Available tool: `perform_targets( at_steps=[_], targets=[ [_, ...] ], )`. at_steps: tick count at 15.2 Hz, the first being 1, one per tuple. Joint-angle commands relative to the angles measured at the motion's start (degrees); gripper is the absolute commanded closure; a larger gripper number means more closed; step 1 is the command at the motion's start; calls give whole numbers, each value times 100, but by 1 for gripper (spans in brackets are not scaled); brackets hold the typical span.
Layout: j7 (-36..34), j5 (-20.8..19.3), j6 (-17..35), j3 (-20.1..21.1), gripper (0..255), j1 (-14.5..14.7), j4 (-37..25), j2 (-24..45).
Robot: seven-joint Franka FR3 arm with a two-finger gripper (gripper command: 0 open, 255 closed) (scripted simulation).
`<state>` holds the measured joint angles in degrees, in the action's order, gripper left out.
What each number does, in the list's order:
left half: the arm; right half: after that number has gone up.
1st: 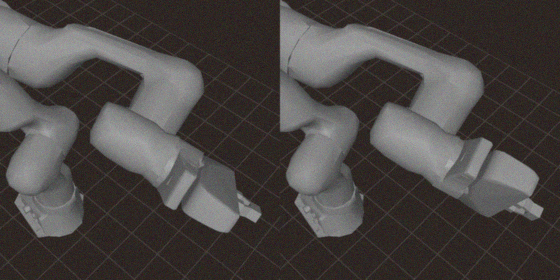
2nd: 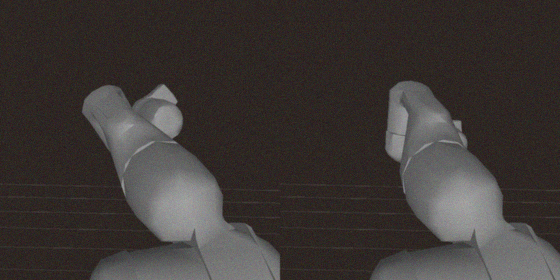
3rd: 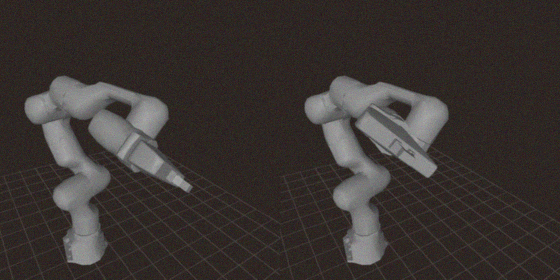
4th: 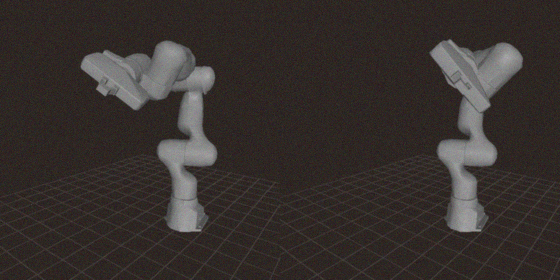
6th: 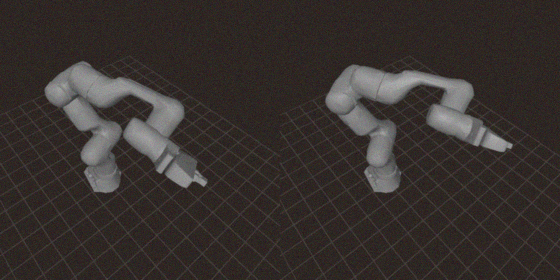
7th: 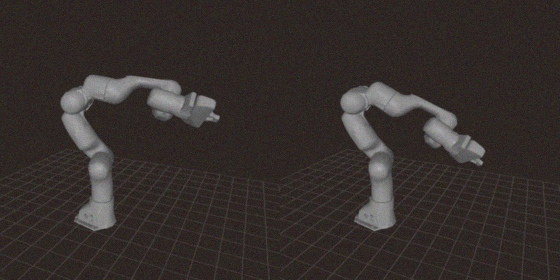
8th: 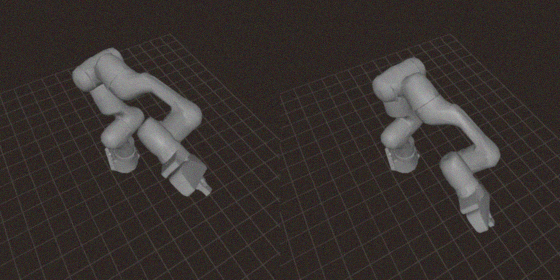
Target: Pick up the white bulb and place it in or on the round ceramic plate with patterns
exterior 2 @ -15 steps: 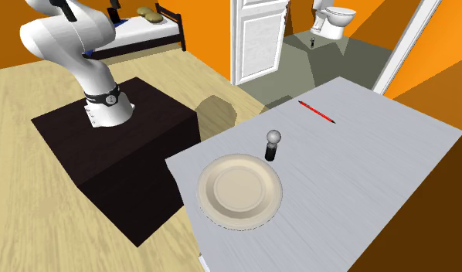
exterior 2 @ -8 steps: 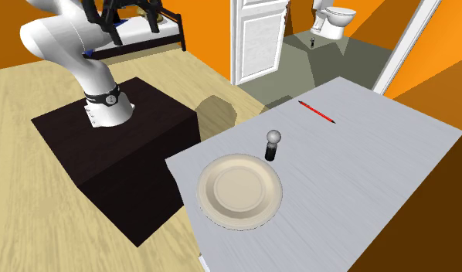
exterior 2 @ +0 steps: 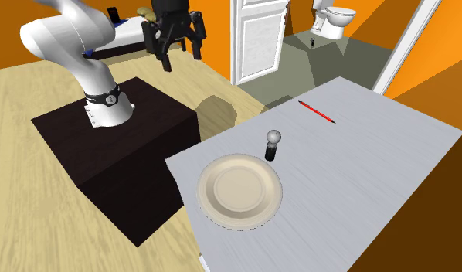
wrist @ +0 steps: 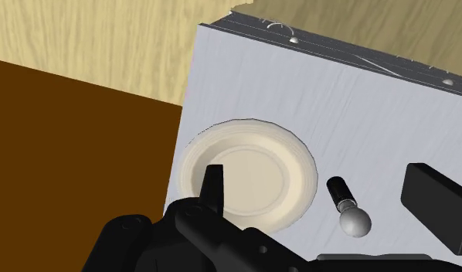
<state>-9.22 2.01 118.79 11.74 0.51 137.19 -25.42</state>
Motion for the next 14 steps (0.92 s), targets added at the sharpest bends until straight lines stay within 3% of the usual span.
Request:
perform_targets(
  at_steps=[1, 9, 14],
  targets=[
    [-282, -113, 233, 189, 0, -31, -182, 419],
    [-1656, -1047, 949, 826, 0, -108, -1076, 2231],
    [-2567, -1883, 1062, 921, 0, 69, -1924, 3459]
  ],
)
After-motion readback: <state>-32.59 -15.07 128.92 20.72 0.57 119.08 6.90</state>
